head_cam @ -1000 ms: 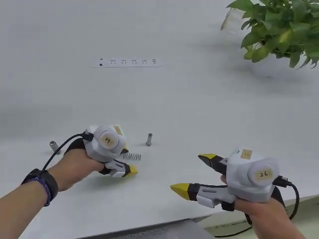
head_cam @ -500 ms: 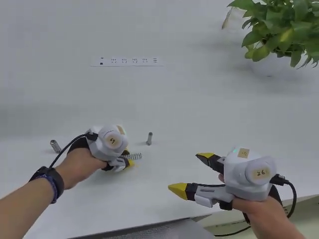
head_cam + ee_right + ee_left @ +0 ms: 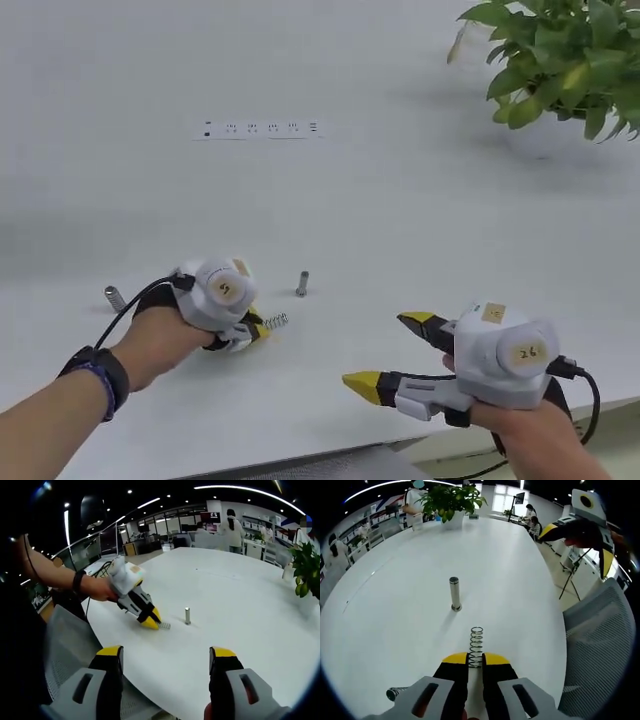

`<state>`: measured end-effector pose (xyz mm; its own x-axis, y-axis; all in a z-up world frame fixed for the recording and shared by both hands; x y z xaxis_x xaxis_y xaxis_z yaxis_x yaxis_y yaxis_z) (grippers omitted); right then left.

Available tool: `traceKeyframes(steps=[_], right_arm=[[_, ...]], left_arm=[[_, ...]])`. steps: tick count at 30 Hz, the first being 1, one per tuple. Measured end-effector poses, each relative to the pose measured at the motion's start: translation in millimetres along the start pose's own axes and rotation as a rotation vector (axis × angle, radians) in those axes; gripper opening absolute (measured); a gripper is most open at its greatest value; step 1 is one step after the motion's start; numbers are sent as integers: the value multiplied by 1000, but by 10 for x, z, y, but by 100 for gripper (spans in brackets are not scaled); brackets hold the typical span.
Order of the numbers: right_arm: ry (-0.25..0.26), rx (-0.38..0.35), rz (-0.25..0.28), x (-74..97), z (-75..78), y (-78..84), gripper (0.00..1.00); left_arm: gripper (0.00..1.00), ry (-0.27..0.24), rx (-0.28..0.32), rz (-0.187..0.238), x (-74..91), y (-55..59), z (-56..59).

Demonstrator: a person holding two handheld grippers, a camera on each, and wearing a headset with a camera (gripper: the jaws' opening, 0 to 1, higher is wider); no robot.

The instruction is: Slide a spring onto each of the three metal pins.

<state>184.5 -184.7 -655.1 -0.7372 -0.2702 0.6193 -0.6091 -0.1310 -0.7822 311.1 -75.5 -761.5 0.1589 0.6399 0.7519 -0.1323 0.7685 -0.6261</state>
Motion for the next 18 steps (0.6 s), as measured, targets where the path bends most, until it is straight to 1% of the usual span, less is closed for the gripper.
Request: traceKeyframes(steps=[5,8,10,12,18], right_arm=[[-7,3,4,-16,-15,-15,68],[-12,5,6,-29,-28,-30,68],[-16,6,8,-36,-39,-40,68],[-22,6,11,-47,-54,-52,67],[-38,12,14,-82,-120,-81,67]], left_arm=[[2,1,-7,22,96,-50,50],[2,-4,-25,27,168,-25,91],[2,4,-28,37,209,-9,120],[2,4,-36,34,261,28,144],[2,-7,-52,49,446,40,192]])
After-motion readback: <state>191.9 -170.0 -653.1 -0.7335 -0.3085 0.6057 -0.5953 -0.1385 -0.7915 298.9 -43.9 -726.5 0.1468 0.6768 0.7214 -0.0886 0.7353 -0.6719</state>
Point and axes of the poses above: the centre of the closed fingertips' face, and the gripper's own axes: x roughly backward along the fingers, z roughly to its right, y roughly out of its underside, the point moved 3 cm from there along x, roughly backward along the fingers, and after that the axes turned 10 degrees about y, right-handed, at the moved point
